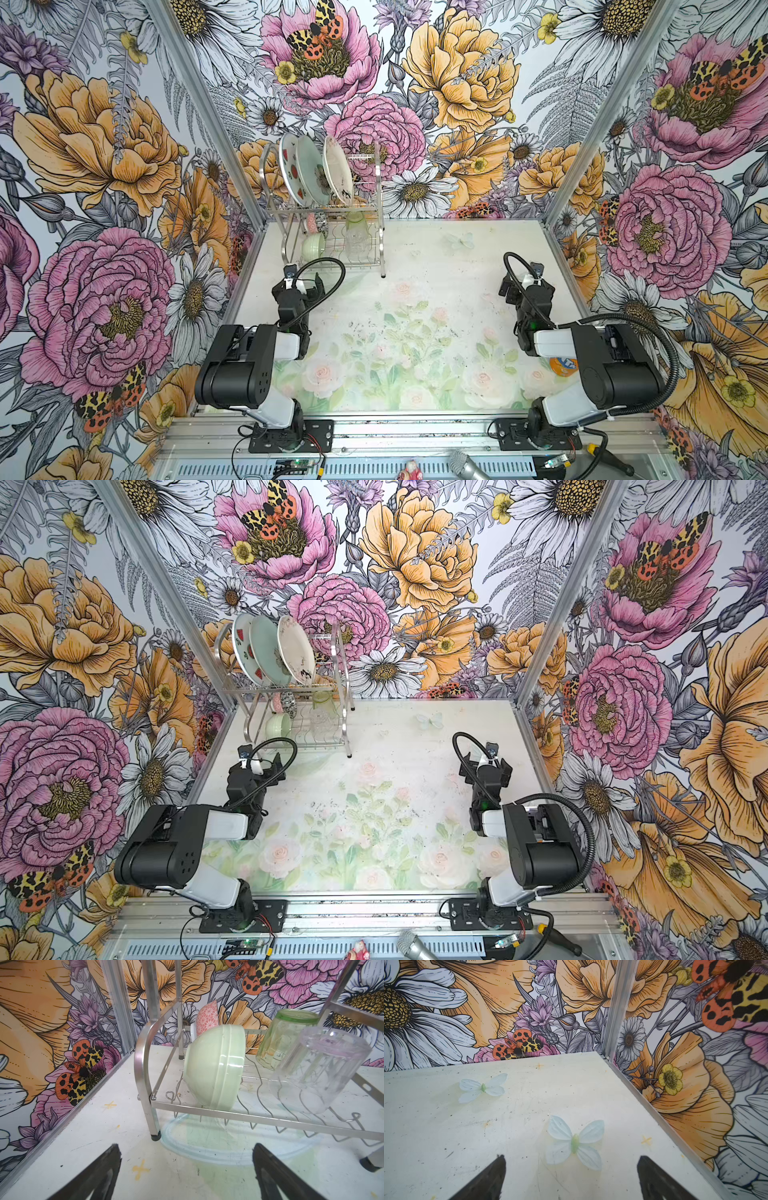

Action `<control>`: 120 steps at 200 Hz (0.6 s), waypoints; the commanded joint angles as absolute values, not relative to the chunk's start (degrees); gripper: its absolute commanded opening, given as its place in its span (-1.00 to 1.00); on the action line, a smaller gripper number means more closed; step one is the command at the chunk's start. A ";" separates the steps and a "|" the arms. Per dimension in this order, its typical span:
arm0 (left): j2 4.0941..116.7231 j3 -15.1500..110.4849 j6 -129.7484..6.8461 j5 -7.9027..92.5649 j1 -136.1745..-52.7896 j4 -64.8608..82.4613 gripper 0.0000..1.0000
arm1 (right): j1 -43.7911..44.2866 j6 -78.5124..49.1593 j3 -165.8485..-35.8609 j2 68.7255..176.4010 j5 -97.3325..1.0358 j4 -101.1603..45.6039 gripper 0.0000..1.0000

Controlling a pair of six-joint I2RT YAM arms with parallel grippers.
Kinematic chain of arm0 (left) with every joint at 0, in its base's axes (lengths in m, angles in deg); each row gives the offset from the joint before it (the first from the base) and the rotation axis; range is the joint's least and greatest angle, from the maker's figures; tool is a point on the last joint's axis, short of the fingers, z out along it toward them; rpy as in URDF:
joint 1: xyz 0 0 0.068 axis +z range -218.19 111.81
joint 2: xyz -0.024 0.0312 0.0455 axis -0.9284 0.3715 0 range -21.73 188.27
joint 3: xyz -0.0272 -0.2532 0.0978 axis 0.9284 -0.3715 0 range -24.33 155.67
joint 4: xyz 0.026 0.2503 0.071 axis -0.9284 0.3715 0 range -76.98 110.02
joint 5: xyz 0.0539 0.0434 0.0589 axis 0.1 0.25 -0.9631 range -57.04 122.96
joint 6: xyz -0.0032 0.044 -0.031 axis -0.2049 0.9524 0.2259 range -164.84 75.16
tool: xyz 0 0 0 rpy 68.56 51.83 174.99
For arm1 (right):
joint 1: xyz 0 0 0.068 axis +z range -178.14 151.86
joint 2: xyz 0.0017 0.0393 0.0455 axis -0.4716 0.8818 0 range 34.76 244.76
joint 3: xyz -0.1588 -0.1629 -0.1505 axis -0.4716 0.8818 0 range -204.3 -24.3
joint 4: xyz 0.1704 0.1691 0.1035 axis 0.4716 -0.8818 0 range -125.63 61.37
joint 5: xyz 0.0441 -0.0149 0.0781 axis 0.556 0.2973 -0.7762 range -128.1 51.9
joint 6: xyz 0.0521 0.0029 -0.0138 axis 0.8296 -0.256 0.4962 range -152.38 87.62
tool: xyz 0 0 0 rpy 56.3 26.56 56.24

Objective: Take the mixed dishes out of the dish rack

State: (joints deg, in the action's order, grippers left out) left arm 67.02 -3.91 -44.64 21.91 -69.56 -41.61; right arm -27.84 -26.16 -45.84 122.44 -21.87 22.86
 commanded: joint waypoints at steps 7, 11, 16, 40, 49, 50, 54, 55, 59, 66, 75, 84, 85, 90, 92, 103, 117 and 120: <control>67.21 -3.06 -44.27 21.97 -69.48 -41.69 0.98 | -27.70 -25.61 -45.32 122.56 -21.29 23.41 0.99; 67.16 -3.06 -44.33 21.92 -69.44 -41.71 0.98 | -27.72 -25.67 -45.39 122.56 -21.27 23.41 0.99; 67.21 -3.02 -44.34 21.90 -69.46 -41.65 0.98 | -27.72 -25.67 -45.38 122.53 -21.29 23.43 0.99; 67.18 -3.06 -44.37 21.96 -69.41 -41.66 0.98 | -27.77 -25.69 -45.35 122.56 -21.30 23.45 0.99; 67.21 -3.06 -44.30 21.90 -69.42 -41.65 0.98 | -27.70 -25.63 -45.40 122.59 -21.22 23.43 0.99; 67.21 -3.06 -44.35 21.89 -69.42 -41.65 0.98 | -27.74 -25.62 -45.44 122.58 -21.27 23.41 0.99; 67.21 -3.06 -44.33 21.93 -69.42 -41.73 0.98 | -27.76 -25.55 -45.40 122.63 -21.31 23.41 0.99; 67.21 -3.06 -44.32 21.91 -69.42 -41.69 0.98 | -27.73 -25.53 -45.40 122.64 -21.26 23.45 0.99; 67.21 -3.02 -44.36 21.94 -69.43 -41.72 0.98 | -27.75 -25.53 -45.40 122.65 -21.30 23.42 0.99; 67.17 -3.04 -44.31 21.94 -69.42 -41.64 0.98 | -27.74 -25.53 -45.40 122.65 -21.37 23.33 0.99; 67.21 -3.06 -44.25 21.89 -69.42 -41.66 0.98 | -27.74 -25.53 -45.46 122.64 -21.39 23.37 0.99; 67.21 -3.06 -44.32 21.94 -69.41 -41.69 0.98 | -27.73 -25.53 -45.51 122.65 -21.40 23.32 0.99; 67.21 -3.06 -44.32 21.91 -69.42 -41.67 0.98 | -27.71 -25.61 -45.49 122.65 -21.40 23.31 0.99; 67.21 -2.99 -44.37 21.89 -69.44 -41.65 0.98 | -27.76 -25.53 -45.49 122.63 -21.39 23.31 0.99; 67.21 -3.05 -44.33 21.89 -69.41 -41.65 0.98 | -27.73 -25.52 -45.49 122.65 -21.33 23.31 0.99; 67.20 -2.99 -44.36 21.89 -69.42 -41.66 0.97 | -27.72 -25.52 -45.48 122.71 -21.40 23.27 0.99; 67.21 -3.04 -44.32 21.89 -69.42 -41.65 0.98 | -27.76 -25.62 -45.57 122.71 -21.28 23.22 0.99; 67.21 -3.06 -44.36 21.89 -69.42 -41.71 0.97 | -27.75 -25.53 -45.57 122.69 -21.30 23.18 0.99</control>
